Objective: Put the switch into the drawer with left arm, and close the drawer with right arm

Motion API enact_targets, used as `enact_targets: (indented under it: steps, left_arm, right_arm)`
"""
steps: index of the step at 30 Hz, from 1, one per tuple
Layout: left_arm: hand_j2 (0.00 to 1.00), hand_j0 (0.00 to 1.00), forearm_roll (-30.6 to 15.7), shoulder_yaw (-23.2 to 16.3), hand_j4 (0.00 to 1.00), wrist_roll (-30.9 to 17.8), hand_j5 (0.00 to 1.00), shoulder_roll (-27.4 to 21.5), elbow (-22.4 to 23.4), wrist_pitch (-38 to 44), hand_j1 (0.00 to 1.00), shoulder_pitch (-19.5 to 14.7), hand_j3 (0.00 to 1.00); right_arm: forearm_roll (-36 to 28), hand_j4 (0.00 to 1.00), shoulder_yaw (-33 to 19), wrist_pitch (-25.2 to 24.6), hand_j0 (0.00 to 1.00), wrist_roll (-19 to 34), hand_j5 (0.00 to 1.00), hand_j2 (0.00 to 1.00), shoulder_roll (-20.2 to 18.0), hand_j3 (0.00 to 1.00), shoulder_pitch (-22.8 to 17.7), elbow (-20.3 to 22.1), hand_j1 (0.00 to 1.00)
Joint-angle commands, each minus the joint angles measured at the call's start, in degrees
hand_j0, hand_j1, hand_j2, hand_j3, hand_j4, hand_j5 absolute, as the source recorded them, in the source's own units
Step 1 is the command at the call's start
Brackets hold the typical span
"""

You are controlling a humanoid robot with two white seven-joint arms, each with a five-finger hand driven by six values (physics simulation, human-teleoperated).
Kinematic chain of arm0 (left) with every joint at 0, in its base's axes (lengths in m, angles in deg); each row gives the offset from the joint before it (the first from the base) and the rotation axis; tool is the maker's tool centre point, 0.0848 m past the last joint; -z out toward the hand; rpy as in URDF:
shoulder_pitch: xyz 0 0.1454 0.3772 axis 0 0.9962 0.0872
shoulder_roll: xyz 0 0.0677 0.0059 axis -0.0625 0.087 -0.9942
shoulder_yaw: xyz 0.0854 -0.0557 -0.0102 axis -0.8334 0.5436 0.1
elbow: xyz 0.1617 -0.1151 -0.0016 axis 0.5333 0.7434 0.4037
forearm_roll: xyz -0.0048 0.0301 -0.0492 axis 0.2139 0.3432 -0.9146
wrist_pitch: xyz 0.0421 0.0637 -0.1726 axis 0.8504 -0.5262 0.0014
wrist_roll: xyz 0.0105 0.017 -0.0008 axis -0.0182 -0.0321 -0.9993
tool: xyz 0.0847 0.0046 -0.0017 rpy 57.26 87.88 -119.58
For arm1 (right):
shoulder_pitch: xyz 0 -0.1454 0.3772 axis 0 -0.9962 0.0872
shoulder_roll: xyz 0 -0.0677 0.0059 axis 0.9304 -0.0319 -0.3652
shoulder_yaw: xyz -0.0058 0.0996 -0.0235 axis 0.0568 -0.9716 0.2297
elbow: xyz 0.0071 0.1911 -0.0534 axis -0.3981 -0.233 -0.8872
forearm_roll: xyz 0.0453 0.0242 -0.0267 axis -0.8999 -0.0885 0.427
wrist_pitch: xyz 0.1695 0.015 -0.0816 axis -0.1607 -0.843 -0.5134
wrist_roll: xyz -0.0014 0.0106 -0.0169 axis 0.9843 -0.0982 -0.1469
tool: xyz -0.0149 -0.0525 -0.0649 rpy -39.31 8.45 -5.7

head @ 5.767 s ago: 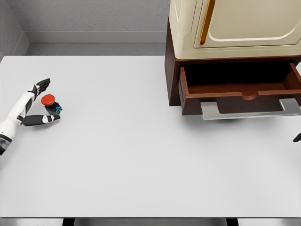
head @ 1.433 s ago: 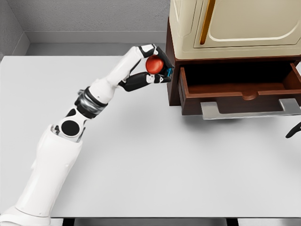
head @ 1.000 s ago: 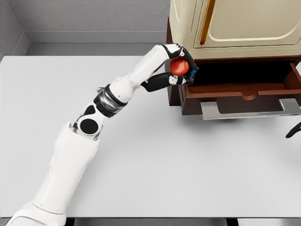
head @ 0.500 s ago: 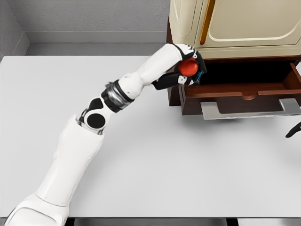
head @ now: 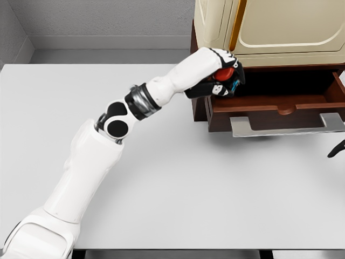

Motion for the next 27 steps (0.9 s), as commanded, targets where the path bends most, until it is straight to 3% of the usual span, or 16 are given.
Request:
enact_targets:
  steps: [1,3,4,5,8,27]
  left_arm:
    - [0.39,0.39,-0.1,-0.5,0.39,0.0,0.39,0.0,1.1,0.1,0.39,0.0,0.39]
    - [0.4,0.4,0.0,-0.8,0.4,0.0,0.4,0.0,1.1,0.1,0.4,-0.2,0.4]
    - [0.44,0.44,-0.1,-1.1,0.44,0.0,0.44,0.0,1.3,0.1,0.44,-0.4,0.44]
    - [0.54,0.54,0.0,-1.1,0.54,0.0,0.54,0.0,1.3,0.1,0.54,-0.4,0.54]
    - [0.58,0.58,0.0,-1.1,0.58,0.1,0.58,0.0,1.3,0.1,0.58,-0.5,0.58]
    - [0.6,0.6,0.3,-2.7,0.6,0.1,0.6,0.0,0.1,0.1,0.6,-0.8,0.6]
  right_arm:
    - [-0.4,0.6,0.0,-0.2,0.6,0.0,0.6,0.6,-0.1,0.6,0.0,0.0,0.6]
    - [-0.4,0.6,0.0,-0.2,0.6,0.0,0.6,0.6,-0.1,0.6,0.0,0.0,0.6]
    - [-0.4,0.6,0.0,-0.2,0.6,0.0,0.6,0.6,-0.1,0.6,0.0,0.0,0.6]
    - [-0.4,0.6,0.0,-0.2,0.6,0.0,0.6,0.6,-0.1,0.6,0.0,0.0,0.6]
    - [-0.4,0.6,0.0,-0.2,0.6,0.0,0.6,0.6,-0.1,0.6,0.0,0.0,0.6]
    - [-0.4,0.6,0.0,-0.2,0.6,0.0,0.6,0.6,-0.1,0.6,0.0,0.0,0.6]
